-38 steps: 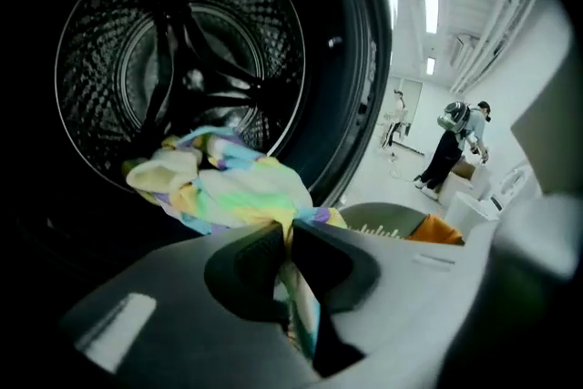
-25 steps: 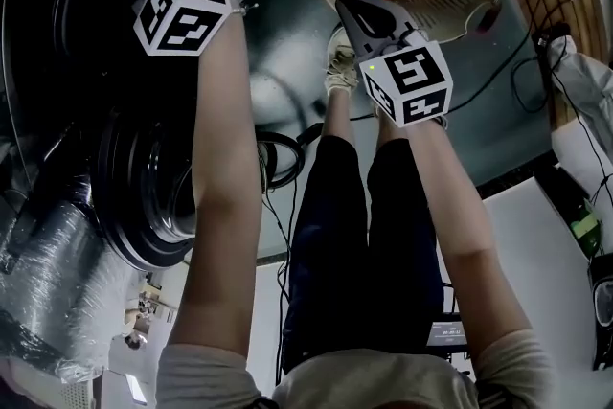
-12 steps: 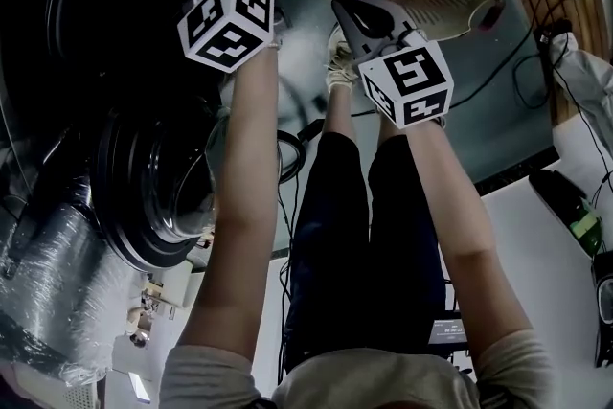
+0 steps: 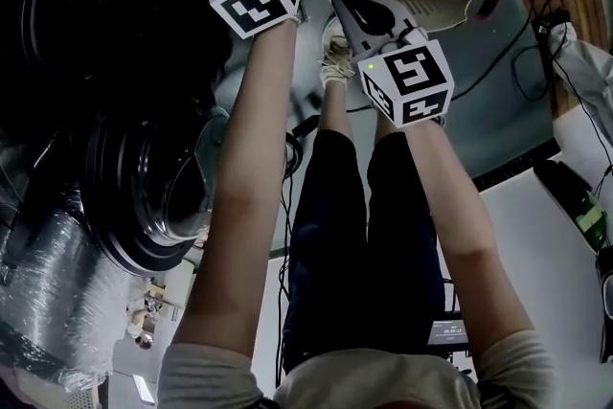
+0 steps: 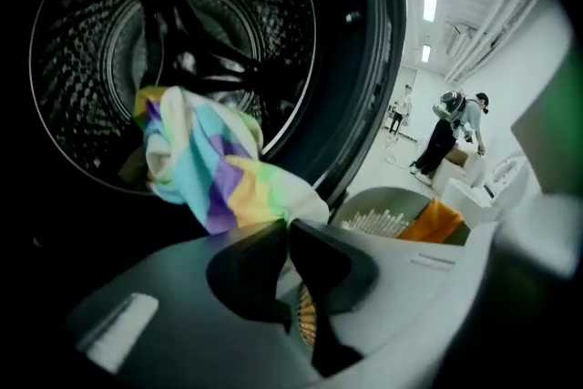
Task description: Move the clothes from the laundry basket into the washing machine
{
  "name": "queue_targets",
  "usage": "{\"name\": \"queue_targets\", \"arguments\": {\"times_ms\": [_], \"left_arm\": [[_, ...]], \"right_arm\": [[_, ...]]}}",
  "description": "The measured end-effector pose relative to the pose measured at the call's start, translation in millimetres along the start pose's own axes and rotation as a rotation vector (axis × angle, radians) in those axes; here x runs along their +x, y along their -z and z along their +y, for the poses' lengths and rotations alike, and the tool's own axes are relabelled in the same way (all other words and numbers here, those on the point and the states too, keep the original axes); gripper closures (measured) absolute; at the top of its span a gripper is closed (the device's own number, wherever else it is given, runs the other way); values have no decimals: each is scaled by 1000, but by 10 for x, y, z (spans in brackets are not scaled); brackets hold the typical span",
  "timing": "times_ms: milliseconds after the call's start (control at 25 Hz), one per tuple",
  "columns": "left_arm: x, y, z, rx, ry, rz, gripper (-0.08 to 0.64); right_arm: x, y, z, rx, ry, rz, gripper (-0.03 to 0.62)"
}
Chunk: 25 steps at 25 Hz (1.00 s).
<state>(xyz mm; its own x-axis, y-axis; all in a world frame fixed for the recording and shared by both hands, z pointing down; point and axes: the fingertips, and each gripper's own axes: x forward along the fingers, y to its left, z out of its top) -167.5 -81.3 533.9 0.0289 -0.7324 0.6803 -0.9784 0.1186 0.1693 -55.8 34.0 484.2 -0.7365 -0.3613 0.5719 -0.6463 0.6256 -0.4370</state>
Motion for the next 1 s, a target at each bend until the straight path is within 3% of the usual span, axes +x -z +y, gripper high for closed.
{"name": "queue_targets", "arguments": {"times_ms": [200, 400, 560, 680, 760, 840, 1000], "left_arm": [[-235, -739, 474, 28, -162, -227, 538], [-297, -1260, 839, 157, -316, -353, 538], [-348, -1629, 1093, 99, -397, -445, 536], [-206, -1568, 1188, 66, -401, -374, 499], [-94, -1399, 1205, 36, -389, -291, 332], [-60, -1261, 1187, 5, -380, -247, 305], [-167, -1172, 946, 17, -323, -262, 298]], "right_arm": [[-39, -9, -32, 12, 14, -14, 584], [-24, -91, -47, 25, 21, -34, 584], [7, -167, -18, 16, 9, -43, 584], [26, -180, 20, 7, -6, -43, 584], [34, -162, 12, 20, -3, -42, 584], [27, -141, -9, 35, 5, -41, 584], [-49, -174, -115, 46, 31, -55, 584]]}}
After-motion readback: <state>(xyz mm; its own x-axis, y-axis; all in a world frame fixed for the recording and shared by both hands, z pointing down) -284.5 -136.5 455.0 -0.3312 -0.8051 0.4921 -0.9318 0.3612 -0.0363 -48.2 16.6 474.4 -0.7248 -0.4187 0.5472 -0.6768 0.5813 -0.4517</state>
